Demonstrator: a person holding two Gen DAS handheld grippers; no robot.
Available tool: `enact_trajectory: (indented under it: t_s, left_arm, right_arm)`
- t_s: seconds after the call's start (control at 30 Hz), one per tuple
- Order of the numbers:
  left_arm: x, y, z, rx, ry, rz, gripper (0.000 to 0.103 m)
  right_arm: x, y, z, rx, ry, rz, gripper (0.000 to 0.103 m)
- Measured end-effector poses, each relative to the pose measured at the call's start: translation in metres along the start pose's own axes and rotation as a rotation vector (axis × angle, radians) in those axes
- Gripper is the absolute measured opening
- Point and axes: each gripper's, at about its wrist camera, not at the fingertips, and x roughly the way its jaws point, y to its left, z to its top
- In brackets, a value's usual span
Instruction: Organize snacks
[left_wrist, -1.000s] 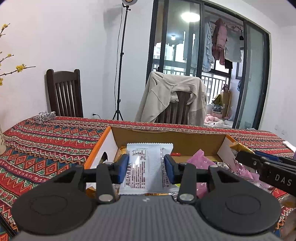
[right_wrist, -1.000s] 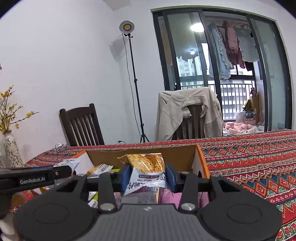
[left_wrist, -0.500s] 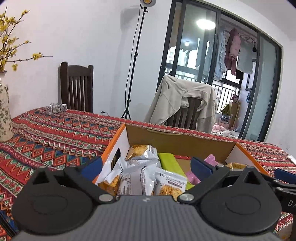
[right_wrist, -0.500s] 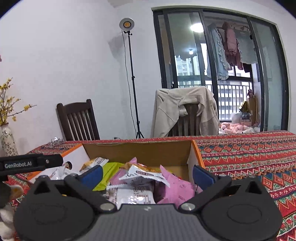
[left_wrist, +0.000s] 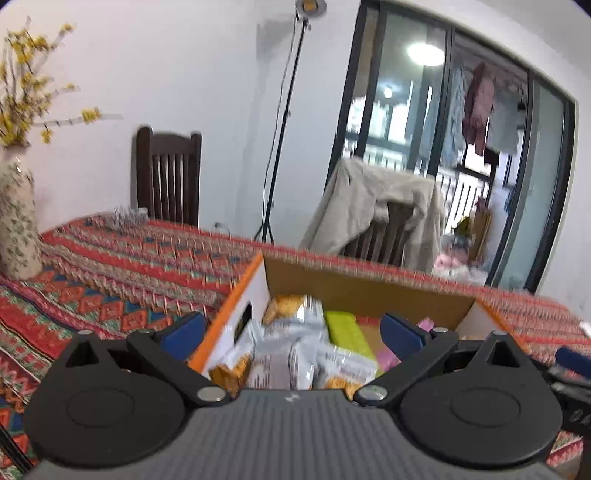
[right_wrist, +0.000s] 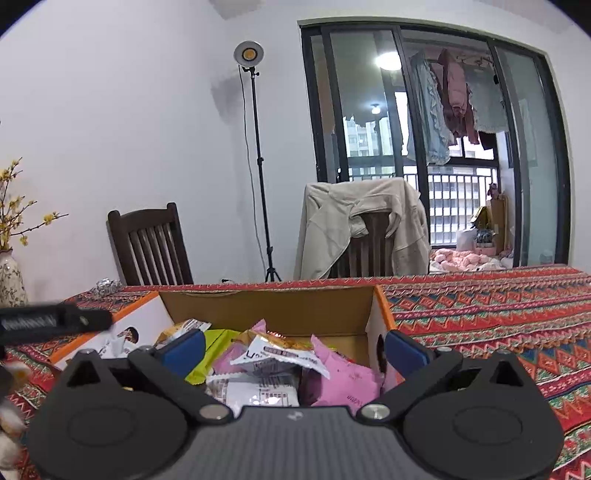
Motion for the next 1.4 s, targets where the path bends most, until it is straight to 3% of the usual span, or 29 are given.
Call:
enact_trajectory:
  t_s: [0.23,0.5,0.73,0.97,1.4]
  left_arm:
    - [-0.040,0.000,0.020,-0.006,-0.040,-0.033,0.103]
    - [-0.081,0.009,0.019,0.024,-0.010,-0.034,0.103]
    - [-0.118,0.022,-0.004,0.052,0.055,-0.096,0.103]
    - [-0.144,0.028,-0.036,0.112,0.092,-0.063,0.103]
    - [-0.159,0.036,-0.081,0.118,0.171,-0.085,0.103]
  right_arm:
    - [-0.026,0.006,0.022,-0.017,-0.013,-0.036,0.103]
    - [-0.080,0.016,0.032,-0.048,-0.022,-0.010,0.103]
    - [-0.119,0.018,0.013,-0.075,-0.002,0.003,0.103]
    - [-0.150,0.017,-0.012,-0.041,0.029,0.088,0.103]
    - [-0.173,0.028,-0.057,-0.032,0.132,0.031,0.103]
